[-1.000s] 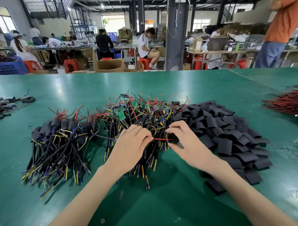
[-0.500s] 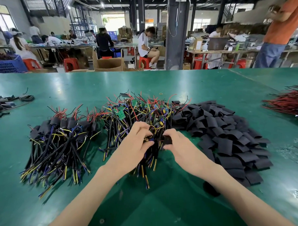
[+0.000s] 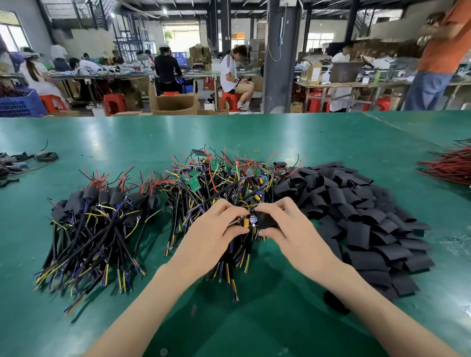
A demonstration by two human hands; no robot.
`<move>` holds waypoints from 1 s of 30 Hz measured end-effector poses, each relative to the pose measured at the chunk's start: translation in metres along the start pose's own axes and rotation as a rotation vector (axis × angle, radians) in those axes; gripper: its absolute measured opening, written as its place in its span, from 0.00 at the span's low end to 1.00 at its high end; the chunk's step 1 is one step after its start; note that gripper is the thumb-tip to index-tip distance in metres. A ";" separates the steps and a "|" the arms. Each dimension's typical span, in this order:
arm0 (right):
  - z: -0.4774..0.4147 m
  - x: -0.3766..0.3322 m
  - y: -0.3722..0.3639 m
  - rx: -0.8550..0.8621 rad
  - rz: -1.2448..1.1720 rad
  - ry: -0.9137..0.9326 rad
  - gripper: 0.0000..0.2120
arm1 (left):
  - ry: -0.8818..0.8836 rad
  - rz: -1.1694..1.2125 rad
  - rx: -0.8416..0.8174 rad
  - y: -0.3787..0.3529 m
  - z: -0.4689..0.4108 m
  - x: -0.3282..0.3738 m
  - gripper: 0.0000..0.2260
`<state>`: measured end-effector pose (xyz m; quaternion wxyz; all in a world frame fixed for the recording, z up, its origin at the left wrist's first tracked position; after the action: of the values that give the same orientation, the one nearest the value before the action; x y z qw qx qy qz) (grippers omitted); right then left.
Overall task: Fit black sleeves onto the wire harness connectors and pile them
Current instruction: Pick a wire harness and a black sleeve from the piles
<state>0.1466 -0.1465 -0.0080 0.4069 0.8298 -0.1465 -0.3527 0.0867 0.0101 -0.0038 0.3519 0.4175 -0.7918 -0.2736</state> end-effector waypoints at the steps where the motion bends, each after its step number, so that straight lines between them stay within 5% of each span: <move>1: 0.000 0.000 0.001 0.010 -0.005 -0.007 0.17 | -0.004 0.002 0.002 -0.001 0.000 0.001 0.12; 15: 0.001 0.006 0.002 0.132 -0.034 -0.035 0.15 | 0.019 0.009 0.027 0.002 0.001 0.007 0.11; 27: 0.000 0.009 0.003 -0.062 -0.464 -0.239 0.12 | -0.031 0.017 0.009 0.001 0.001 0.002 0.12; 30: 0.000 0.005 0.004 0.006 -0.352 -0.181 0.13 | -0.009 0.007 -0.002 0.000 0.001 0.004 0.15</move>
<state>0.1507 -0.1519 -0.0069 0.3218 0.8087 -0.0361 -0.4911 0.0842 0.0070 -0.0036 0.3498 0.4132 -0.7946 -0.2748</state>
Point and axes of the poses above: each hand's wrist, its own z-axis away from the middle knuckle, its own y-axis out of the back of the hand, x = y × z, the point moved 3 cm from there along -z, towards the middle knuckle, and after that the axes turned 5 degrees about -y, right-handed, at the moved point
